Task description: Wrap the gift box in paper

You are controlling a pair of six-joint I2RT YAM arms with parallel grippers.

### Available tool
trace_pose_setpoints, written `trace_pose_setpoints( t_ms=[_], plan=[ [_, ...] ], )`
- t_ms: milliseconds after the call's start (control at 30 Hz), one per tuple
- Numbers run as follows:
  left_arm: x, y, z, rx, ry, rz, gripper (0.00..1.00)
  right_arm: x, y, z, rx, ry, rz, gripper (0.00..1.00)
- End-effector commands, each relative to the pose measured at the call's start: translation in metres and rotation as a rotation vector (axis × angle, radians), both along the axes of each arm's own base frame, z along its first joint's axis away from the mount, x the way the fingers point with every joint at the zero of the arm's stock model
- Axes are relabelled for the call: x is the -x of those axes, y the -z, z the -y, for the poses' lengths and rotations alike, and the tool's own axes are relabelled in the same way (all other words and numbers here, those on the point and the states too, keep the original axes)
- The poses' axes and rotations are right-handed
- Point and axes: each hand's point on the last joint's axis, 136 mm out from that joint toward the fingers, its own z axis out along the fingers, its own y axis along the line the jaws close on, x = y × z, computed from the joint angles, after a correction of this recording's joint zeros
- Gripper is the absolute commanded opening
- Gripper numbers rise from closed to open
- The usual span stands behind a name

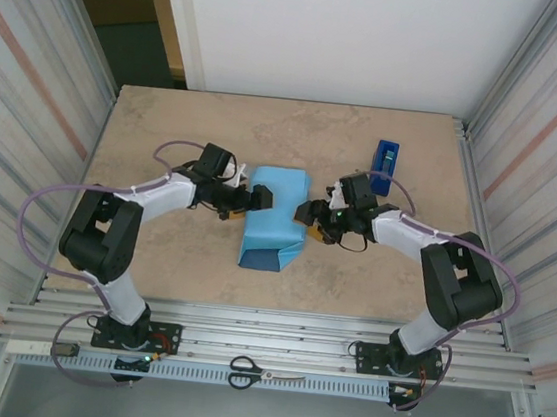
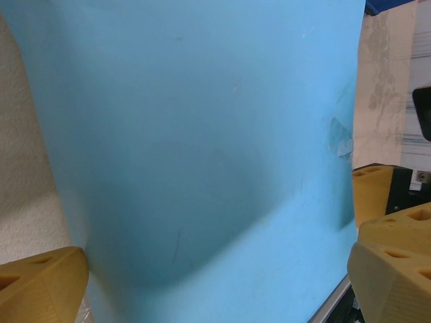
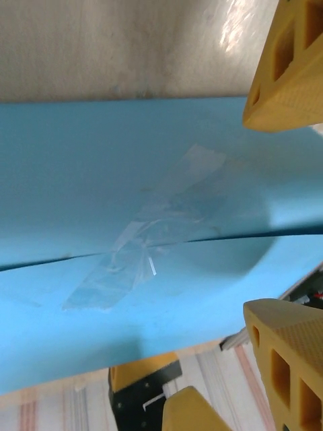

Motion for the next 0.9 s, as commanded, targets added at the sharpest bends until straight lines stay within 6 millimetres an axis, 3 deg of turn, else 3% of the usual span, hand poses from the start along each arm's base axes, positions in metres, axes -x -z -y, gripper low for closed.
trace_pose_setpoints(
  t_ms=[0, 200, 433, 600, 867],
  plan=[
    [0.009, -0.015, -0.012, -0.04, 0.019, 0.064, 0.99, -0.007, -0.011, 0.011, 0.151, -0.007, 0.08, 0.77],
    [0.034, -0.03, -0.035, -0.069, -0.024, 0.166, 0.96, -0.019, -0.009, 0.015, 0.242, -0.013, 0.118, 0.83],
    [0.062, -0.018, -0.059, -0.053, -0.113, 0.13, 0.65, -0.024, 0.001, 0.001, 0.232, -0.078, 0.089, 0.87],
    [0.075, 0.001, -0.076, -0.001, -0.196, 0.029, 0.46, -0.018, 0.019, 0.004, 0.274, -0.095, 0.034, 0.86],
    [0.085, 0.026, -0.07, 0.063, -0.22, -0.093, 0.2, -0.011, 0.03, 0.011, 0.3, -0.085, 0.015, 0.85]
  ],
)
